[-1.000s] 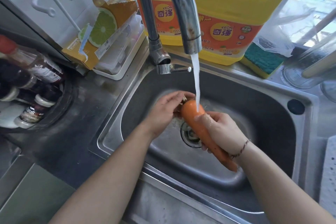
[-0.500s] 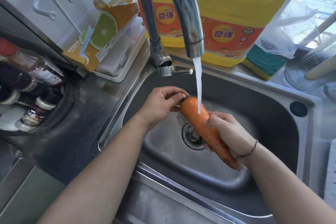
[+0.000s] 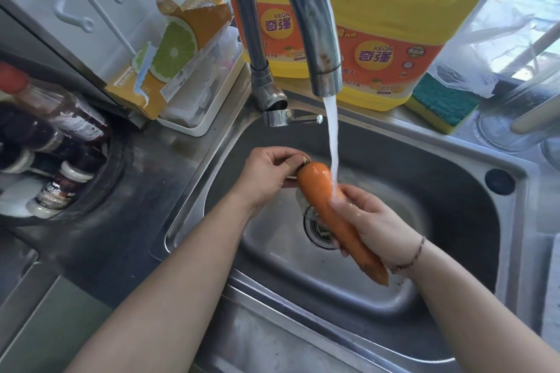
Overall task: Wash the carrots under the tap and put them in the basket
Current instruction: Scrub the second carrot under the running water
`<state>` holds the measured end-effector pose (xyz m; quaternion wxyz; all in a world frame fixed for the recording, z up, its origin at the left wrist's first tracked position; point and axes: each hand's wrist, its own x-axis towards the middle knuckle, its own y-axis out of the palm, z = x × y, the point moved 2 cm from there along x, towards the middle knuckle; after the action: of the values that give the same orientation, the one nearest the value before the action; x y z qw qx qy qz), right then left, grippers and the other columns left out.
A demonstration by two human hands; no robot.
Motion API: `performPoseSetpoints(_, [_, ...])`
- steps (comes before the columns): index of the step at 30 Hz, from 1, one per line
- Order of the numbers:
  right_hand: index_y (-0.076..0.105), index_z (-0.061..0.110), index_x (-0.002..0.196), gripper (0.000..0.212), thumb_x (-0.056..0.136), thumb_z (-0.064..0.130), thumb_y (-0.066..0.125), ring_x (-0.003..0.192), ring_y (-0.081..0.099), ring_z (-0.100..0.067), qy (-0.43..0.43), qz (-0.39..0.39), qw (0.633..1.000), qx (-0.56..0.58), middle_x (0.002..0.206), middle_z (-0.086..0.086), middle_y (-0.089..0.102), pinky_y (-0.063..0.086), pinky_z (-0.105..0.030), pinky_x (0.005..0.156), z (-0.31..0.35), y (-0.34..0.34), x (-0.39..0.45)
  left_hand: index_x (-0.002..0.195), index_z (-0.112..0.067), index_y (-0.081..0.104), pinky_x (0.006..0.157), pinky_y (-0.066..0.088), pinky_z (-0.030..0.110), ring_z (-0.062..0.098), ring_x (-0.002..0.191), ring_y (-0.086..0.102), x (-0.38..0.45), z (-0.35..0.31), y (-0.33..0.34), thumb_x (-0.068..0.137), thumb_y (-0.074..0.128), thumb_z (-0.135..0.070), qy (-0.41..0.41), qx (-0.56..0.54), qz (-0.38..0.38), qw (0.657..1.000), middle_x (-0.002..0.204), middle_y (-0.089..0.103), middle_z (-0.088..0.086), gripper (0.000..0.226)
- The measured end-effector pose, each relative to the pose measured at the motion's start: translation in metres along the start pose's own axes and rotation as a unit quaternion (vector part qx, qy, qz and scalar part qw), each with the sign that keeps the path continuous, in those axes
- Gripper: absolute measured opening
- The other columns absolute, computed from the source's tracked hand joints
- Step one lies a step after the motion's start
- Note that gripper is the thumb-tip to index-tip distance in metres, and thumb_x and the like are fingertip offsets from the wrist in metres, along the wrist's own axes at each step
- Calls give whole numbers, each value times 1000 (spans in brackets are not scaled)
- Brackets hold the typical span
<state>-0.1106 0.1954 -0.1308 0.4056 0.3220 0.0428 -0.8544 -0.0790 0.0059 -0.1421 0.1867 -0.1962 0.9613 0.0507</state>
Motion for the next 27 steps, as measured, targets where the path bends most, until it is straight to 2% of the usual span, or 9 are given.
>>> performPoseSetpoints(2, [58,15,116,61,81,65,56,55,57,-28,16,-44,998,-48,80,-15,68,50,-34,49,4,1,1,87,-9,71,70,62,31,13,73,69,-1,-2,3,95,61,-2,-6,5,18,1000,80,71,2,15])
performPoseSetpoints(5, [62,9,102,68,82,73,46,49,54,-26,49,-47,995,-73,69,-13,65,47,-29,43,7,-1,0,98,-2,68,77,62,37,18,80,67,-5,-2,6,96,60,-6,-18,12,71,997,86,68,8,9])
performPoseSetpoints(9, [59,5,111,56,93,57,51,52,57,-22,-3,0,999,-36,75,-14,65,50,-30,48,4,-6,-2,101,-10,63,72,62,36,23,82,63,-9,1,10,99,55,-12,-42,-36,89,994,89,63,10,9])
performPoseSetpoints(11, [55,14,125,45,90,42,58,66,62,-22,-11,38,999,-25,87,-14,65,53,-35,58,1,-7,-5,99,-13,63,69,60,33,22,81,62,-7,3,8,100,52,-12,-48,-53,74,995,90,65,9,11])
performPoseSetpoints(14, [46,28,137,62,79,28,67,86,66,-23,5,82,995,-56,106,-14,65,54,-36,72,-3,-9,-8,98,-13,64,74,57,40,25,88,63,-5,3,5,101,50,-11,-49,-43,71,995,102,69,14,14])
performPoseSetpoints(16, [45,25,140,70,74,22,70,89,65,-25,2,98,995,-31,113,-18,63,54,-36,73,-4,-9,-9,99,-12,64,80,56,45,26,91,64,-5,2,4,101,49,-9,-44,-32,74,996,105,71,13,15])
performPoseSetpoints(20, [56,20,131,53,80,7,65,78,64,-28,-8,35,999,21,100,-16,67,57,-35,64,-1,-6,-7,100,-12,62,83,54,48,30,94,63,-4,3,5,103,46,-8,-43,-32,52,997,105,71,15,17])
performPoseSetpoints(23, [60,23,127,44,85,17,70,73,65,-26,-13,-8,1000,-8,94,-14,70,56,-37,61,4,-5,-5,98,-13,62,81,56,46,30,94,64,-2,3,8,103,46,-9,-48,-53,29,997,104,73,17,18])
performPoseSetpoints(27, [65,22,122,30,92,27,63,64,67,-24,-16,-88,991,-101,92,-13,74,55,-35,57,7,-7,-2,94,-13,66,84,55,51,35,94,63,0,-3,15,102,50,-9,-52,-37,12,998,114,66,31,18])
